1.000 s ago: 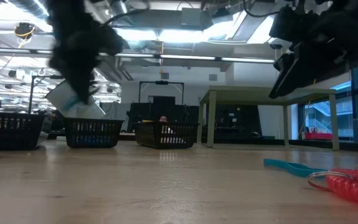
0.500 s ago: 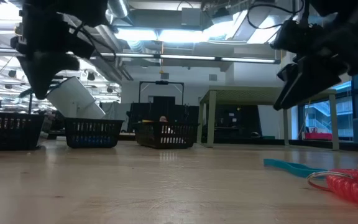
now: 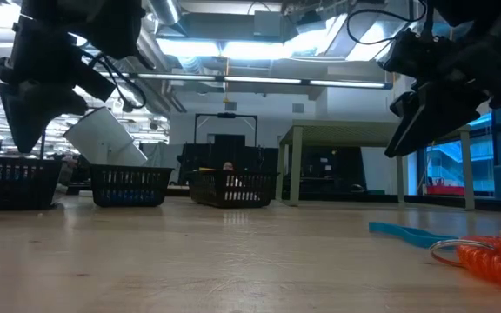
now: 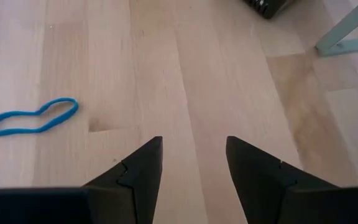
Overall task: Pick & Place Office Desk Supplies
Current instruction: Put the yellow rubber band into the left black basket
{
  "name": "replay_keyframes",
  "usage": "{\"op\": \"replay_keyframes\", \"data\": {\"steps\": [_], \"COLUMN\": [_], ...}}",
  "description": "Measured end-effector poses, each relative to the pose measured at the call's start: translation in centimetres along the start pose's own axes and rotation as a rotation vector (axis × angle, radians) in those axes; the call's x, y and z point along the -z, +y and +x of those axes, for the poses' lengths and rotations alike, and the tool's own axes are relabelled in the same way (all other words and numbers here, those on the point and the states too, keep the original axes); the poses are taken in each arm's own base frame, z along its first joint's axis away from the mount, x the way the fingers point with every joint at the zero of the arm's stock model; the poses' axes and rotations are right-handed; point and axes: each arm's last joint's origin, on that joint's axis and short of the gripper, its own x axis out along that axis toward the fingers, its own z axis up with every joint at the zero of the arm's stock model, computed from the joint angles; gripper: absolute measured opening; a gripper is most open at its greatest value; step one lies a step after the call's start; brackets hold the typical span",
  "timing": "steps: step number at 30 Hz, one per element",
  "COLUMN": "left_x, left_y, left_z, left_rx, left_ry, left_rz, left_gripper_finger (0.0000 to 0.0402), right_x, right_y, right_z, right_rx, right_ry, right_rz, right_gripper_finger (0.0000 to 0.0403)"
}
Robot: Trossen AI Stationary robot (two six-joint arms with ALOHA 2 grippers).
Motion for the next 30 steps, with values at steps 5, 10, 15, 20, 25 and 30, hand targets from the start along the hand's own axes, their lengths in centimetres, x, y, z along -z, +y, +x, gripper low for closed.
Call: {"op": "replay_keyframes", "data": {"steps": [5,10,15,20,25,30], "left_x": [-0.5,-1.1,-1.7,-1.9,-2.2,-2.2], "left_y": [0.1,-0.2,-0.6,-1.5,-2.6,-3.4], "left_z": [-0.3,-1.9,-3.9,-5.4,-6.4,-6.8], "left_rx": [0.023,0.075,0.117,0.18,0.272,0.345], "left_ry": [0.033,-0.016,-0.153,-0.318,-0.427,-0.47], "left_rz": [-0.025,-0.018,-0.051,-0.027,0.006,0.035], "left_gripper_finger": [0.0108,0.0103,0.0104,0.0106,0.0105,0.0102], "right_x": [0.1,0.8,2.8,4.7,5.6,6.8], "right_y": [0.2,0.9,1.7,1.9,2.7,3.4], "right_z": [0.0,-0.2,-1.0,-1.8,-2.2,-2.4], "right_rx": [-0.134,-0.336,-0.386,-0.273,-0.227,-0.21], "right_ry": [0.057,0.203,0.441,0.619,0.638,0.722], "right_rz": [0.106,0.14,0.226,0.26,0.183,0.11], "right_gripper_finger": [0.018,0.018,0.018,0.0181,0.018,0.0181]}}
